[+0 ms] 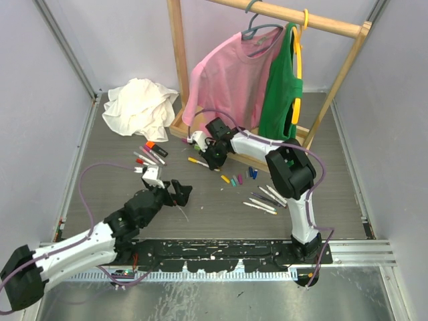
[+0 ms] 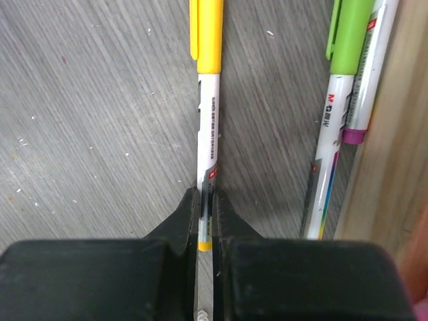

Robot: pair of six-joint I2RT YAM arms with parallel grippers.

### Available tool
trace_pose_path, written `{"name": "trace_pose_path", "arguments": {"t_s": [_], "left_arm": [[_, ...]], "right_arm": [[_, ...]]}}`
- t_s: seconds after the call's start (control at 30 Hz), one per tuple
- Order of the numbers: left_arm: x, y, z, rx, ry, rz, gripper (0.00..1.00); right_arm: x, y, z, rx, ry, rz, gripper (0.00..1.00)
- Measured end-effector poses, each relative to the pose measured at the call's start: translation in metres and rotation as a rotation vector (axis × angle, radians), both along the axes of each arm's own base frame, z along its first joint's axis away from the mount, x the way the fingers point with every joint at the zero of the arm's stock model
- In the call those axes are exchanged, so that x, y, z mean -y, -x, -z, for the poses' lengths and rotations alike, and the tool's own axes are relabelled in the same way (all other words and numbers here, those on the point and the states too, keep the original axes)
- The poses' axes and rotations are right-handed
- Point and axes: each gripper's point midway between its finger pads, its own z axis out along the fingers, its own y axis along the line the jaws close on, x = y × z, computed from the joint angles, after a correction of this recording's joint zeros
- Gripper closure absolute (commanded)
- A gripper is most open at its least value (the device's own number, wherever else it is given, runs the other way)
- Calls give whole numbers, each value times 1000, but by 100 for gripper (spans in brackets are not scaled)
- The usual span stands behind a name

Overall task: Open the pen caps
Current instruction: Pick up the pen from the center of the board.

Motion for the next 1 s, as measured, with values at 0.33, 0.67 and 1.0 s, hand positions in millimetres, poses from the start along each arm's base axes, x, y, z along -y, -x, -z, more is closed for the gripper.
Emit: {"name": "trace_pose_path", "arguments": {"t_s": [0.33, 0.67, 1.0], "left_arm": [[4, 46, -90, 206, 501, 184, 2], [9, 60, -123, 225, 648, 262, 2], [65, 20, -118, -24, 586, 206, 11]], "right_arm": [[-9, 38, -58, -54, -160, -79, 99], [15, 115, -147, -8, -388, -237, 99], [54, 135, -158, 18, -450, -197, 99]]}}
